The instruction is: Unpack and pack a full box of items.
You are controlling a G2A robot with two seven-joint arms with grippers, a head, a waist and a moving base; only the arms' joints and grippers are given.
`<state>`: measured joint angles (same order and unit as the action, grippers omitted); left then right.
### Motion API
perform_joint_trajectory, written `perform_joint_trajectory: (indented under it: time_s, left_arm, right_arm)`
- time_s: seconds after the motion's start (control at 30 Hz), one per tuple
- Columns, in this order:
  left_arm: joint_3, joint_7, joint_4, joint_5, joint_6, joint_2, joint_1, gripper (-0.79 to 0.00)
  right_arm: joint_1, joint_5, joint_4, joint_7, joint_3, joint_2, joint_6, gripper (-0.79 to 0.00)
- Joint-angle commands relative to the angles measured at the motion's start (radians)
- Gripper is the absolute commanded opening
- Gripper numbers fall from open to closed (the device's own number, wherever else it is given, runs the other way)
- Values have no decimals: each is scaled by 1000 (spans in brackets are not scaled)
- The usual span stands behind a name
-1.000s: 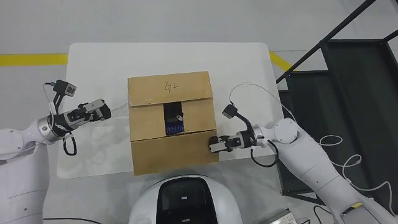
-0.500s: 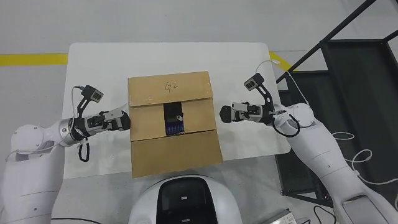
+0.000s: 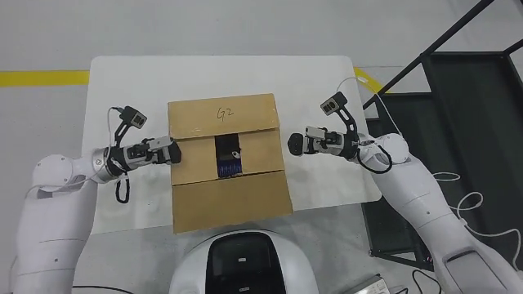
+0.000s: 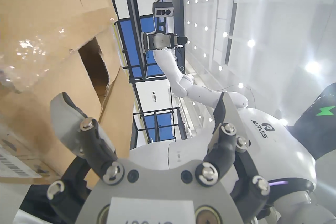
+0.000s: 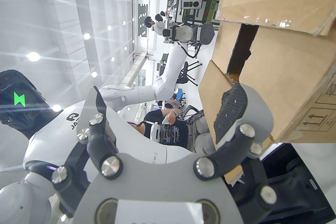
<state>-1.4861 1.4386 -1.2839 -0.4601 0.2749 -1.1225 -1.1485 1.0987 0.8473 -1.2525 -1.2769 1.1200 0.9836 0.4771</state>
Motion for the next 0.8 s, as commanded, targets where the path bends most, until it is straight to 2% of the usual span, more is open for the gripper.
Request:
perform_joint_trajectory:
  time_s: [0.0,0.2,0.5,0.77]
  left_arm:
    - [3,8,17,-1,-5,2,6,0]
    - [25,-17,76,4,-15,5,33,0]
    - [71,-34,184,-38,-18,0,113,0]
    - [82,-25,232,-142,-2,-7,189,0]
  right_arm:
    - [0,0,0,0,0,0,0,0]
    - [0,0,0,0,0,0,0,0]
    - [0,0,0,0,0,0,0,0]
    - [0,0,0,0,0,0,0,0]
